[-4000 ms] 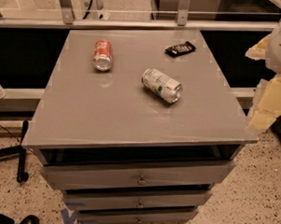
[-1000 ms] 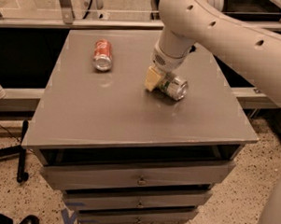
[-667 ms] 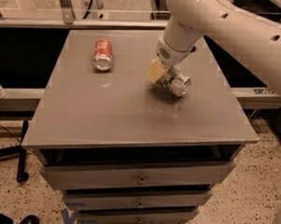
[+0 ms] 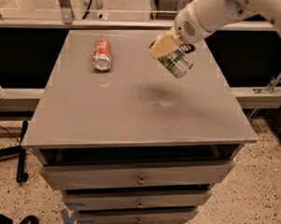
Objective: Place 7up can upright
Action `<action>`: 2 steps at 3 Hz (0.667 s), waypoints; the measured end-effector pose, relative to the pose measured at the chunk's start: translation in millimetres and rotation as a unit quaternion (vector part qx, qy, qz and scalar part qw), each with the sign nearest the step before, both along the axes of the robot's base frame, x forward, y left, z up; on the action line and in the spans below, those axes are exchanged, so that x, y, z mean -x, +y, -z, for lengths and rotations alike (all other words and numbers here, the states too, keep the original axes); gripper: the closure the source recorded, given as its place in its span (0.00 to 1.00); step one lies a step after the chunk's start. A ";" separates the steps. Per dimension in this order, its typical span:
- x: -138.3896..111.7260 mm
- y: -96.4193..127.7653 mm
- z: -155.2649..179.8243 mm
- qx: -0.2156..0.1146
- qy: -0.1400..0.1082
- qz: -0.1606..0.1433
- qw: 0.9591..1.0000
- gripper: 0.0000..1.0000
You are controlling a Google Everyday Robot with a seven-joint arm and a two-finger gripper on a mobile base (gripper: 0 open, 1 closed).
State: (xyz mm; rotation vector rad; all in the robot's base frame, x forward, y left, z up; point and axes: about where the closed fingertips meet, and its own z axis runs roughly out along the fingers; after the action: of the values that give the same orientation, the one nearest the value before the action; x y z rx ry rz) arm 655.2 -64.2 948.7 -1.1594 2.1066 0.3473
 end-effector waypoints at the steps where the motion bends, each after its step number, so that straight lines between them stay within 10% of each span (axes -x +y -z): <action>1: 8.1 -13.1 -14.3 -0.113 -0.037 -0.049 0.992 1.00; 2: 22.5 -32.4 -17.4 -0.226 -0.068 -0.087 0.968 1.00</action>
Offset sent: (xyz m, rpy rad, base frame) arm -0.0628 -0.0768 0.0473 0.8401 -0.2485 0.3116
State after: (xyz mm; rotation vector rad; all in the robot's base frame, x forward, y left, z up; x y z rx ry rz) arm 632.8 -96.6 966.1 -1.0574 1.6909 0.7649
